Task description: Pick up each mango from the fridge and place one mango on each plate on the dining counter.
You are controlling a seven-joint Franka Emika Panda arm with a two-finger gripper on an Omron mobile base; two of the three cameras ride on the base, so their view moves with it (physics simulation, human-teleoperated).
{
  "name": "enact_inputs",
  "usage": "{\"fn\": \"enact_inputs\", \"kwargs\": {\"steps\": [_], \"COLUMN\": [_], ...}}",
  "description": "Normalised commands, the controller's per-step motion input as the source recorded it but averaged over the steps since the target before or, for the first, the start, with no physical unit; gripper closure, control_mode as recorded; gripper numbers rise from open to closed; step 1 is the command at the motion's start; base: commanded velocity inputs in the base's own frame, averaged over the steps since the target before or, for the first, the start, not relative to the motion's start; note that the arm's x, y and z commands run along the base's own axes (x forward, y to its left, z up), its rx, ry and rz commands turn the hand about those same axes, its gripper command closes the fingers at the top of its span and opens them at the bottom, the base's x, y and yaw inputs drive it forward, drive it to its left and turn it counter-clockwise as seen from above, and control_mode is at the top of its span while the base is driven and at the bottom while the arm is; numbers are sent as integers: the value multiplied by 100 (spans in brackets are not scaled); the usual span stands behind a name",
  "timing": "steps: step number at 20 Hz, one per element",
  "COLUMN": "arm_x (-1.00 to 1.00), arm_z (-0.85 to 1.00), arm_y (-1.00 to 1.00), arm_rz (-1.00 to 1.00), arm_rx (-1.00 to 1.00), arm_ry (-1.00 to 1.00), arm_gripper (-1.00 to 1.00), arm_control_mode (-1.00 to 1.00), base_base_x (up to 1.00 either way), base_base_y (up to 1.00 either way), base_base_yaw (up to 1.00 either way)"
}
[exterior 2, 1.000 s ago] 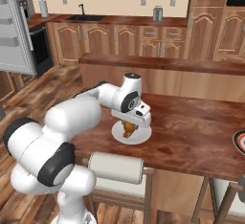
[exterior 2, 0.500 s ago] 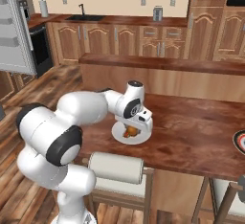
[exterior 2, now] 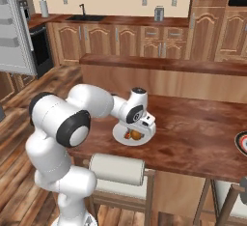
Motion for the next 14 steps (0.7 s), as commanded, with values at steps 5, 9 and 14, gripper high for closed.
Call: {"fn": "enact_inputs", "kwargs": {"steps": [5, 9, 14], "arm_x": [6, -3, -15], "arm_z": [-12, 0, 30], "arm_y": [0, 0, 0], "arm_rz": [0, 0, 0], "arm_rx": [1, 1, 0], "arm_ry": [-1, -10, -7], "arm_gripper": [-100, -100, -100], "arm_control_mode": [-100, -100, -100], "base_base_x": [0, 0, 0], "base_base_y": [0, 0, 0], "base_base_yaw": [0, 0, 0]}}
